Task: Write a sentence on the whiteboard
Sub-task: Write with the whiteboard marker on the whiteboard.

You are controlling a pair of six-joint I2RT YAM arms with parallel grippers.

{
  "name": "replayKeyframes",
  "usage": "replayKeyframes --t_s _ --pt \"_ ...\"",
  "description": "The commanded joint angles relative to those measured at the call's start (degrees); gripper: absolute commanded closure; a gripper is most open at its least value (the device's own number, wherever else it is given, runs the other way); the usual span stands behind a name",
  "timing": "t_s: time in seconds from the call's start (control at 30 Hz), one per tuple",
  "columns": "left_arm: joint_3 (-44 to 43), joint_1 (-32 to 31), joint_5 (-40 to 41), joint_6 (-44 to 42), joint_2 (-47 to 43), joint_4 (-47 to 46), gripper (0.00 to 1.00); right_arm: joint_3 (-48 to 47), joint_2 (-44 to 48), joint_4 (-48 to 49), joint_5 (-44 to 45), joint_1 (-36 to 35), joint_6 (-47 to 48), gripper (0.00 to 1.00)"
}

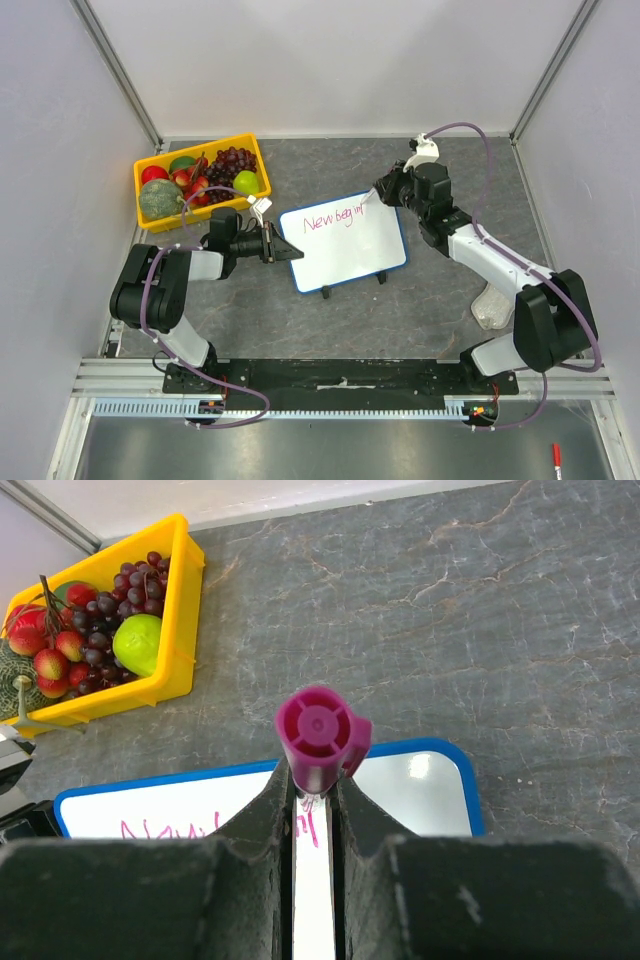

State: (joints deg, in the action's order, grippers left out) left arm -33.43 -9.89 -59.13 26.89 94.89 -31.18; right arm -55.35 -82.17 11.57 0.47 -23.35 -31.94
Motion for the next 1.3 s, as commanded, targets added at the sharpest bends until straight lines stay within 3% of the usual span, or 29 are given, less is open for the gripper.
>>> replayKeyframes --t_s 0.0,0.5,1.27 --pt "-0.67 -0.04 4.11 -3.87 -0.06 1.65 0.98 -1.95 -1.24 1.70 2.17 0.33 0.04 1.00" --pt "-0.67 -0.13 4.11 -3.95 0.12 1.65 0.98 0.60 3.68 1.96 2.25 0.59 -0.14 1.00" --pt "-0.67 -0.22 4.03 -3.87 -0.06 1.65 0.98 3.58 1.66 1.70 1.46 0.86 0.48 1.00"
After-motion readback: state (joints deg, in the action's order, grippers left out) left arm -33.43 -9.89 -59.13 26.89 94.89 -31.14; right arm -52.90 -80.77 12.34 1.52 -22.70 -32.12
